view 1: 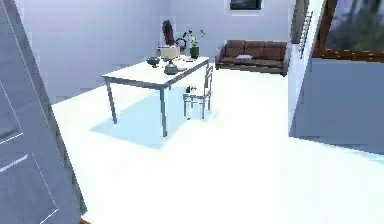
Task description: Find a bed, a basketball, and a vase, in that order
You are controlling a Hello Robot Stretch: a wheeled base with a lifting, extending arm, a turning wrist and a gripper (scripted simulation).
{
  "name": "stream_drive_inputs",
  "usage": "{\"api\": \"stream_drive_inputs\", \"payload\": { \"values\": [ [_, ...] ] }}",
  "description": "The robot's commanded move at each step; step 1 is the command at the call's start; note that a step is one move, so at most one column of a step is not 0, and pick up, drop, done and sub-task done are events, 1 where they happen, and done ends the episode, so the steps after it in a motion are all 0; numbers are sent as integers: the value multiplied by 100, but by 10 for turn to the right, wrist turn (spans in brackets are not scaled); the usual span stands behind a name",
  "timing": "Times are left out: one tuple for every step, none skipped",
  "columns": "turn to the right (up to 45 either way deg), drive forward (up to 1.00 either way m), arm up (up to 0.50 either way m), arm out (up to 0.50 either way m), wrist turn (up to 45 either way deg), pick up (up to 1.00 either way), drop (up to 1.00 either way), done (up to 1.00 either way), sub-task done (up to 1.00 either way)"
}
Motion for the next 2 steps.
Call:
{"api": "stream_drive_inputs", "payload": {
  "values": [
    [330, 0, 0, 0, 0, 0, 0, 0, 0],
    [0, 80, 0, 0, 0, 0, 0, 0, 0]
  ]
}}
